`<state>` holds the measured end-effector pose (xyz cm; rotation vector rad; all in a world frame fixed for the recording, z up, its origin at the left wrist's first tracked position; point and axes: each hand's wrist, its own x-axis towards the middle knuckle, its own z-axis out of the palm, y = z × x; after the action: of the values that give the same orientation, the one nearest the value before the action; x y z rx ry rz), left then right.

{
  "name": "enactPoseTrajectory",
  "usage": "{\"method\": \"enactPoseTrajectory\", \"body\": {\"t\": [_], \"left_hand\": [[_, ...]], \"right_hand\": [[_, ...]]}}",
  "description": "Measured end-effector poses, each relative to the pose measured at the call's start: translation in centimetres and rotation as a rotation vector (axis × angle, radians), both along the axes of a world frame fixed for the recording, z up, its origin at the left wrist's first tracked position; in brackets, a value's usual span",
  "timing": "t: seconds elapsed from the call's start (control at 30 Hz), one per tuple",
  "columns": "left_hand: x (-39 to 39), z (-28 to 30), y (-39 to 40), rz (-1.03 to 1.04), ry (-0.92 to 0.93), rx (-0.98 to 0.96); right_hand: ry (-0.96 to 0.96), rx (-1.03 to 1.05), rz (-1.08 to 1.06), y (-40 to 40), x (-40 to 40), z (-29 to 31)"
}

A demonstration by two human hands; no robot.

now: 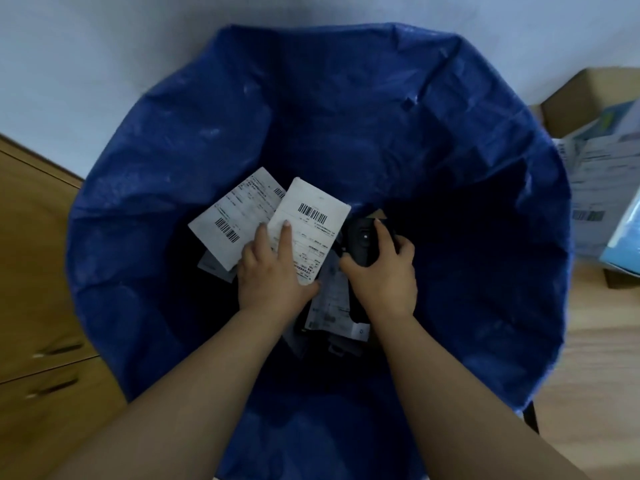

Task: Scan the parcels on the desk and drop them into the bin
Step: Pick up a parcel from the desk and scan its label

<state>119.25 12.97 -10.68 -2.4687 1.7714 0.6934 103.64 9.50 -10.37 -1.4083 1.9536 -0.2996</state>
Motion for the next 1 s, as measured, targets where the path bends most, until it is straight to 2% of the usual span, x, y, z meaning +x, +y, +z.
{"method": "enactPoseTrajectory", "body": {"t": [0.3, 0.43, 0.67, 1.0], "left_hand": [[-0.7, 1.4, -0.1, 0.023, -0.027, 0.103], [-0.8, 4.8, 0.0, 0.001, 0.006, 0.034], [-1.0, 15.1, -1.7, -0.209, -0.123, -0.194], [-4.9, 34.6, -3.8, -0.468, -0.231, -0.504]], "right_hand": [[0.015, 0.031, -0.033, 1.0, -1.7, 2.3], [0.057, 0.004, -0.001, 2.4, -2.3, 5.7], [0.074, -0.147, -0.002, 4.0, -1.6, 15.9], [0.118, -0.465, -0.085, 4.8, -4.3, 35.2]]}}
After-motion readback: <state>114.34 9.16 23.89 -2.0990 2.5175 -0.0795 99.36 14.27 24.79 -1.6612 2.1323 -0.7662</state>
